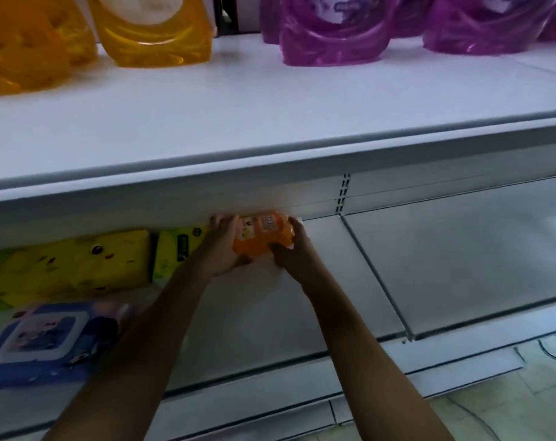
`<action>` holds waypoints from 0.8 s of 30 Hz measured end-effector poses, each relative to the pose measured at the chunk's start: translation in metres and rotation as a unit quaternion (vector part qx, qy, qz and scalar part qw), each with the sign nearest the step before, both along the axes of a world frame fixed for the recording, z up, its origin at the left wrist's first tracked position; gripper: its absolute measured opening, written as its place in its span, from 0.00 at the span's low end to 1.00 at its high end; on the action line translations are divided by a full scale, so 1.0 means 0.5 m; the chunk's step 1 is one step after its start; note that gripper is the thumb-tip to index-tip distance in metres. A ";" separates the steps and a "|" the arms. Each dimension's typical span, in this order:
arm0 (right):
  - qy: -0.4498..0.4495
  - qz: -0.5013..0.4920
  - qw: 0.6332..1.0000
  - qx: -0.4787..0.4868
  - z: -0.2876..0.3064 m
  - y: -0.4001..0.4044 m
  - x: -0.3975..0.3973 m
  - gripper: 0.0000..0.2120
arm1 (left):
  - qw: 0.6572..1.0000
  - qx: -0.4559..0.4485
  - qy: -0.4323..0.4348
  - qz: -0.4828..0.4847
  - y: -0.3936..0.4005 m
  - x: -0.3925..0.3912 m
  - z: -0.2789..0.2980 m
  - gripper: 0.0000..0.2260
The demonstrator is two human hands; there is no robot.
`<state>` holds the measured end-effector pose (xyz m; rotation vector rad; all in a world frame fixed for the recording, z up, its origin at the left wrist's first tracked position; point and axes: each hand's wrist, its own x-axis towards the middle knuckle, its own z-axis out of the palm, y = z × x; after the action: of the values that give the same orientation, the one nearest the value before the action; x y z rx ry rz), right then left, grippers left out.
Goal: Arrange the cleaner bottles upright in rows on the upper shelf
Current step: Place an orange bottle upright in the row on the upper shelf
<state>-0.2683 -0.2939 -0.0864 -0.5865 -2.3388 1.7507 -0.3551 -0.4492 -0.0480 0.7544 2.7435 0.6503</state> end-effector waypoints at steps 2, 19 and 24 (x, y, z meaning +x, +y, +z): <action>-0.013 -0.012 0.999 -0.036 -0.011 0.007 -0.027 0.44 | 0.999 0.024 0.021 0.020 0.009 -0.003 -0.010 0.44; 0.017 0.071 0.995 0.062 0.045 0.000 -0.035 0.36 | 0.986 0.099 -0.132 0.033 -0.049 0.050 -0.031 0.57; 0.119 0.132 0.971 0.162 0.082 -0.017 -0.026 0.38 | 0.941 0.235 -0.240 -0.043 -0.060 0.069 -0.011 0.27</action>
<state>-0.2814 -0.3026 -0.0455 -0.0126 -2.5352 1.3858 -0.3208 -0.4794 -0.0536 0.6849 2.1183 1.3008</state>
